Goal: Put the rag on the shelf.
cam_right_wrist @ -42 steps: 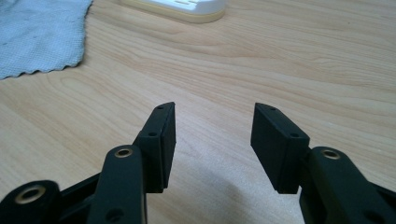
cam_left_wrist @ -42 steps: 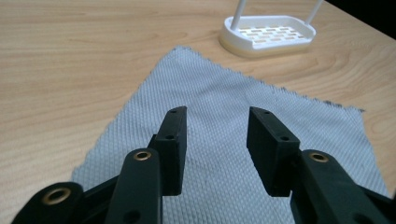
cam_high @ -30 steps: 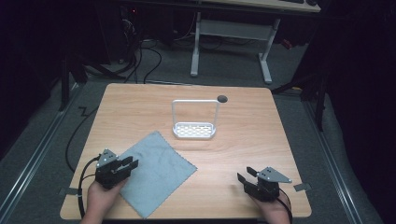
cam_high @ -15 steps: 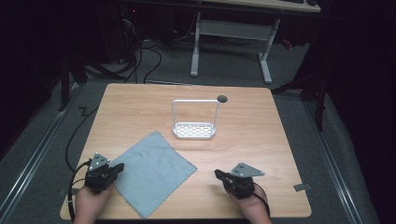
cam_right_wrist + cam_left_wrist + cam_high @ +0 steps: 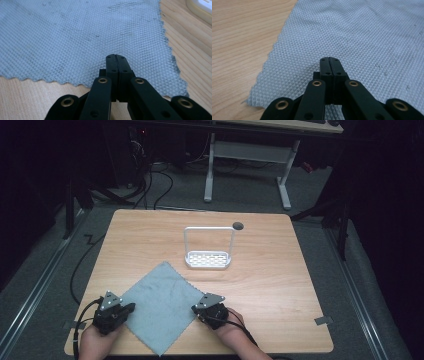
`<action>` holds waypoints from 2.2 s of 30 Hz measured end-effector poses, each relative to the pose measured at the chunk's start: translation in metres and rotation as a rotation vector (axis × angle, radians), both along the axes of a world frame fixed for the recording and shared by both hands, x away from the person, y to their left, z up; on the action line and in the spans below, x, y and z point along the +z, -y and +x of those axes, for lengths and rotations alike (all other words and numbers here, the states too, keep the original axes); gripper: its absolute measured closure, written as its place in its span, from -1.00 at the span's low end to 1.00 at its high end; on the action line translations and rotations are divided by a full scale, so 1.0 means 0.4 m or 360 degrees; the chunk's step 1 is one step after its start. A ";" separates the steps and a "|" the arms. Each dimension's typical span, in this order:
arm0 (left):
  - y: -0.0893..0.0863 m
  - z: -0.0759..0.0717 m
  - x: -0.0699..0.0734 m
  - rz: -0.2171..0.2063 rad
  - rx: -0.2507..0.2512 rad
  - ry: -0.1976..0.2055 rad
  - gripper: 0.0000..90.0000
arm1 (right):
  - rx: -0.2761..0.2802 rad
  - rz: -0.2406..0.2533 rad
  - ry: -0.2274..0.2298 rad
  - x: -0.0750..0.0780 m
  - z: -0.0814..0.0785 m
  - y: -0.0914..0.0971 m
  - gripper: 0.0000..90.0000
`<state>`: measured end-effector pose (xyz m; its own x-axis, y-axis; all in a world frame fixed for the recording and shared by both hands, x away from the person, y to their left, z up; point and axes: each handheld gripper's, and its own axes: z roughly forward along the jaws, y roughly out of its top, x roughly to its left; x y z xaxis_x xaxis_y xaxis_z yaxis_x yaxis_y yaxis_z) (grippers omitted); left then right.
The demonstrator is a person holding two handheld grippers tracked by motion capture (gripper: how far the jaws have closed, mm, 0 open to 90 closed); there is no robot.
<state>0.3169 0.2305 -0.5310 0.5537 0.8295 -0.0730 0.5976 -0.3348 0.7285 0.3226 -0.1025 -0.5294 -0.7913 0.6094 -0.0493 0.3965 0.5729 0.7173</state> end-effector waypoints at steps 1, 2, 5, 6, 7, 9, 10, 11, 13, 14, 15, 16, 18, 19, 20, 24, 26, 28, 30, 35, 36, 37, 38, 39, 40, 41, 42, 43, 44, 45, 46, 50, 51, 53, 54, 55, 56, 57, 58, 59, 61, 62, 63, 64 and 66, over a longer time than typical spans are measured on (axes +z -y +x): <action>0.003 -0.005 0.001 -0.0006 -0.0015 -0.0010 1.00 | -0.0011 0.0028 -0.0026 -0.001 0.006 0.007 1.00; 0.005 -0.009 0.001 -0.0015 -0.0031 -0.0017 1.00 | -0.0027 0.0027 -0.0037 0.000 0.011 0.014 1.00; 0.015 -0.024 0.001 -0.0044 -0.0068 -0.0044 1.00 | -0.0044 0.0026 -0.0019 -0.001 0.018 0.033 1.00; 0.021 -0.028 0.003 -0.0047 -0.0090 -0.0057 1.00 | -0.0052 0.0017 -0.0016 0.000 0.017 0.040 1.00; 0.030 -0.031 0.003 -0.0041 -0.0115 -0.0056 1.00 | -0.0055 0.0013 -0.0003 -0.001 0.018 0.048 1.00; 0.049 -0.038 0.005 -0.0038 -0.0171 -0.0067 1.00 | -0.0070 0.0000 0.0011 -0.001 0.021 0.068 1.00; 0.061 -0.041 0.005 -0.0040 -0.0204 -0.0068 1.00 | -0.0097 -0.0006 0.0010 0.000 0.021 0.078 1.00; 0.073 -0.046 0.005 -0.0046 -0.0241 -0.0071 1.00 | -0.0113 -0.0013 0.0022 0.000 0.024 0.089 1.00; 0.100 -0.055 0.005 -0.0057 -0.0308 -0.0087 1.00 | -0.0163 -0.0028 0.0029 0.001 0.032 0.113 1.00; 0.116 -0.060 0.005 -0.0067 -0.0342 -0.0095 1.00 | -0.0184 -0.0024 0.0034 0.001 0.037 0.125 1.00; 0.132 -0.066 0.006 -0.0058 -0.0385 -0.0099 1.00 | -0.0208 -0.0031 0.0038 0.001 0.042 0.137 1.00; 0.149 -0.072 0.007 -0.0049 -0.0424 -0.0099 1.00 | -0.0236 -0.0032 0.0043 0.001 0.047 0.146 1.00; 0.177 -0.080 0.008 -0.0044 -0.0486 -0.0097 0.99 | -0.0272 -0.0036 0.0052 0.000 0.056 0.161 1.00; 0.187 -0.081 0.009 -0.0053 -0.0506 -0.0105 0.96 | -0.0293 -0.0039 0.0050 0.001 0.059 0.166 1.00; 0.193 -0.080 0.009 -0.0062 -0.0523 -0.0114 0.91 | -0.0303 -0.0041 0.0046 0.001 0.059 0.168 1.00; 0.190 -0.062 0.015 -0.0052 -0.0495 -0.0091 0.66 | -0.0301 -0.0050 0.0074 0.011 0.042 0.167 1.00; 0.174 -0.048 0.024 -0.0094 -0.0435 -0.0045 0.63 | -0.0273 -0.0003 0.0091 0.026 0.016 0.163 1.00; 0.154 -0.030 0.032 -0.0160 -0.0357 -0.0013 0.61 | -0.0223 0.0031 0.0094 0.035 -0.013 0.156 1.00; 0.144 -0.012 0.033 -0.0143 -0.0272 0.0006 0.59 | -0.0163 0.0058 0.0060 0.032 -0.040 0.145 1.00; 0.149 0.029 0.009 -0.0089 -0.0223 -0.0110 0.67 | -0.0100 -0.0061 0.0044 0.004 -0.080 0.123 0.99; 0.154 0.028 0.008 -0.0086 -0.0241 -0.0104 0.69 | -0.0119 -0.0052 0.0035 0.004 -0.079 0.127 0.99; 0.162 0.027 0.009 -0.0086 -0.0264 -0.0114 0.70 | -0.0140 -0.0061 0.0034 0.005 -0.078 0.135 1.00; 0.172 0.025 0.010 -0.0085 -0.0295 -0.0121 0.71 | -0.0162 -0.0055 0.0038 0.004 -0.078 0.145 1.00; 0.183 0.021 0.010 -0.0078 -0.0331 -0.0117 0.72 | -0.0181 -0.0050 0.0037 0.004 -0.077 0.157 1.00; 0.200 0.016 0.011 -0.0077 -0.0378 -0.0122 0.72 | -0.0206 -0.0054 0.0033 0.005 -0.077 0.170 1.00; 0.210 0.013 0.012 -0.0070 -0.0412 -0.0126 0.72 | -0.0243 -0.0052 0.0030 0.005 -0.076 0.186 1.00; 0.225 0.009 0.012 -0.0068 -0.0450 -0.0129 0.73 | -0.0261 -0.0054 0.0027 0.005 -0.075 0.198 1.00; 0.240 0.006 0.013 -0.0059 -0.0486 -0.0125 0.73 | -0.0287 -0.0044 0.0023 0.005 -0.073 0.212 1.00; 0.255 0.003 0.013 -0.0060 -0.0524 -0.0127 0.73 | -0.0321 -0.0037 0.0012 0.006 -0.073 0.226 1.00; 0.269 -0.001 0.012 -0.0070 -0.0558 -0.0133 0.73 | -0.0340 -0.0025 0.0008 0.005 -0.072 0.240 1.00; 0.282 -0.004 0.012 -0.0074 -0.0590 -0.0135 0.73 | -0.0355 -0.0016 0.0002 0.005 -0.072 0.253 1.00; 0.321 -0.017 0.011 -0.0094 -0.0681 -0.0154 0.74 | -0.0383 -0.0040 -0.0017 0.010 -0.081 0.290 1.00; 0.328 -0.020 0.011 -0.0099 -0.0705 -0.0158 0.74 | -0.0390 -0.0045 -0.0016 0.011 -0.084 0.297 1.00; 0.339 -0.029 0.010 -0.0104 -0.0749 -0.0162 0.74 | -0.0392 -0.0062 -0.0018 0.013 -0.092 0.312 0.99; 0.343 -0.033 0.011 -0.0102 -0.0768 -0.0163 0.74 | -0.0392 -0.0066 -0.0022 0.014 -0.097 0.320 0.99; 0.346 -0.036 0.011 -0.0098 -0.0785 -0.0165 0.74 | -0.0400 -0.0066 -0.0028 0.015 -0.103 0.328 0.99; 0.348 -0.040 0.011 -0.0101 -0.0792 -0.0169 0.74 | -0.0404 -0.0058 -0.0030 0.015 -0.107 0.336 0.98; 0.348 -0.043 0.011 -0.0101 -0.0801 -0.0170 0.74 | -0.0410 -0.0037 -0.0045 0.014 -0.112 0.343 0.98; 0.347 -0.046 0.011 -0.0104 -0.0804 -0.0176 0.74 | -0.0418 -0.0027 -0.0053 0.014 -0.116 0.348 0.97; 0.346 -0.048 0.011 -0.0115 -0.0798 -0.0181 0.74 | -0.0418 -0.0013 -0.0057 0.013 -0.118 0.351 0.94; 0.344 -0.049 0.010 -0.0124 -0.0796 -0.0191 0.73 | -0.0417 -0.0010 -0.0041 0.014 -0.121 0.350 0.84; 0.342 -0.050 0.012 -0.0116 -0.0786 -0.0184 0.73 | -0.0417 -0.0010 -0.0041 0.014 -0.121 0.350 0.84; 0.333 -0.041 0.018 -0.0119 -0.0742 -0.0131 0.61 | -0.0419 0.0078 -0.0029 0.022 -0.121 0.356 0.76; 0.333 -0.041 0.018 -0.0119 -0.0742 -0.0131 0.59 | -0.0429 0.0113 -0.0018 0.027 -0.120 0.360 0.74; 0.314 0.001 0.026 -0.0167 -0.0593 -0.0048 0.53 | -0.0459 0.0145 -0.0002 0.031 -0.117 0.367 0.68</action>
<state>0.3171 0.1049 -0.5207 0.8121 0.5589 -0.1680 0.4709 -0.4576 0.7542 0.2760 -0.2493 -0.5172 -0.5850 0.8109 0.0167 0.5342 0.3698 0.7602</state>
